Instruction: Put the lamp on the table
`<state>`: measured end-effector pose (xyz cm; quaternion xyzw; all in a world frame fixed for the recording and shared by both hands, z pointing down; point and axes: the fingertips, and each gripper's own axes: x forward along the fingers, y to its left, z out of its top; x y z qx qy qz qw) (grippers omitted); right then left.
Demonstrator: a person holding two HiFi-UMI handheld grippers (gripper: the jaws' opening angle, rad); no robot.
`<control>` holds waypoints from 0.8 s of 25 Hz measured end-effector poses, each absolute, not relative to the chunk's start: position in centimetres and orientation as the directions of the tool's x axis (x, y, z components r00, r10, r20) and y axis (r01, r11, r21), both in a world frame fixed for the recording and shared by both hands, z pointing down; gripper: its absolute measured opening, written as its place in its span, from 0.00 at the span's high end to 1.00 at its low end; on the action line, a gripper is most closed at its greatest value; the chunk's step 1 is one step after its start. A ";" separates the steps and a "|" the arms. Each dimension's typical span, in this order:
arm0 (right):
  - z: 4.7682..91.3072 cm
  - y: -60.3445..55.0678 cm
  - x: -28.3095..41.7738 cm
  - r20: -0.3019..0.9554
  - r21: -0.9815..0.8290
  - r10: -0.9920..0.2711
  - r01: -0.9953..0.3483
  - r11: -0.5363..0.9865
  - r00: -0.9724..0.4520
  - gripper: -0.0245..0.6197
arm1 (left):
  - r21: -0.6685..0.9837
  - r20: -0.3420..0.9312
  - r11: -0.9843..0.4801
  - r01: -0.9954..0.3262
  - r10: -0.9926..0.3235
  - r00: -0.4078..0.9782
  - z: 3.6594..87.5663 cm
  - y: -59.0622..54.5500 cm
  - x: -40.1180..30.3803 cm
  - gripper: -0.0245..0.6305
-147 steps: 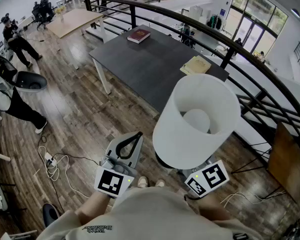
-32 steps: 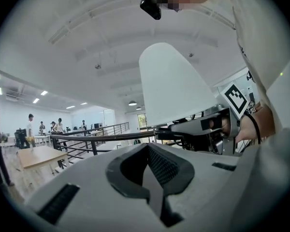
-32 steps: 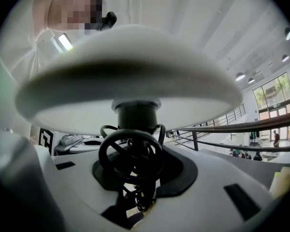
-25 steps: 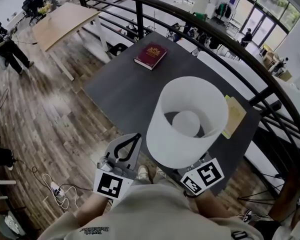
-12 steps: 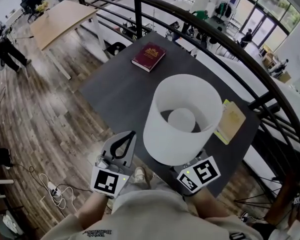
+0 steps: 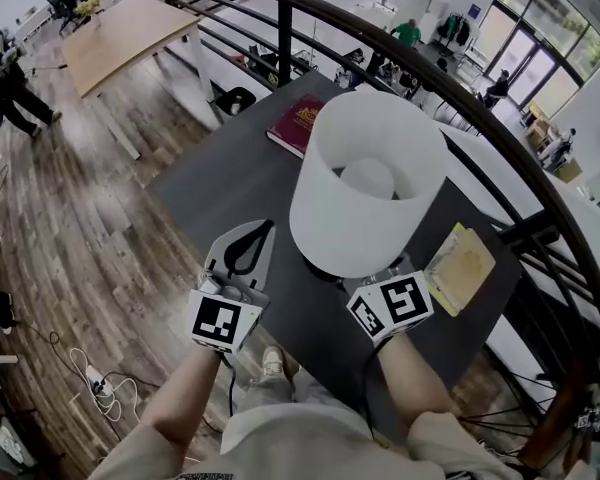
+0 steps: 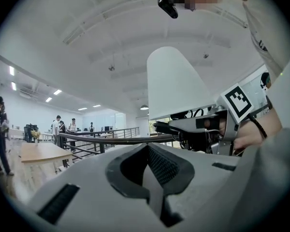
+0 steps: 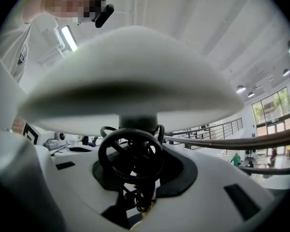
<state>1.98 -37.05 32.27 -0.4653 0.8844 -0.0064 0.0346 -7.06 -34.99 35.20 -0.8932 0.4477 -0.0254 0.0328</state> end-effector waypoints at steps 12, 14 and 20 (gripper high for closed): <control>38.4 -50.8 2.9 -0.111 -0.075 -0.862 -0.861 0.504 -0.495 0.78 | -0.054 -0.052 -0.545 -0.837 -0.835 0.547 40.0 -47.5 -6.6 0.95; 39.7 -52.4 2.8 -0.118 -0.038 -0.864 -0.868 0.496 -0.489 0.78 | -0.067 -0.043 -0.537 -0.841 -0.840 0.540 41.2 -49.2 -6.0 0.95; 44.4 -57.1 2.4 -0.132 -0.012 -0.876 -0.882 0.470 -0.465 0.78 | -0.097 0.000 -0.520 -0.848 -0.852 0.523 46.9 -53.4 -5.2 0.95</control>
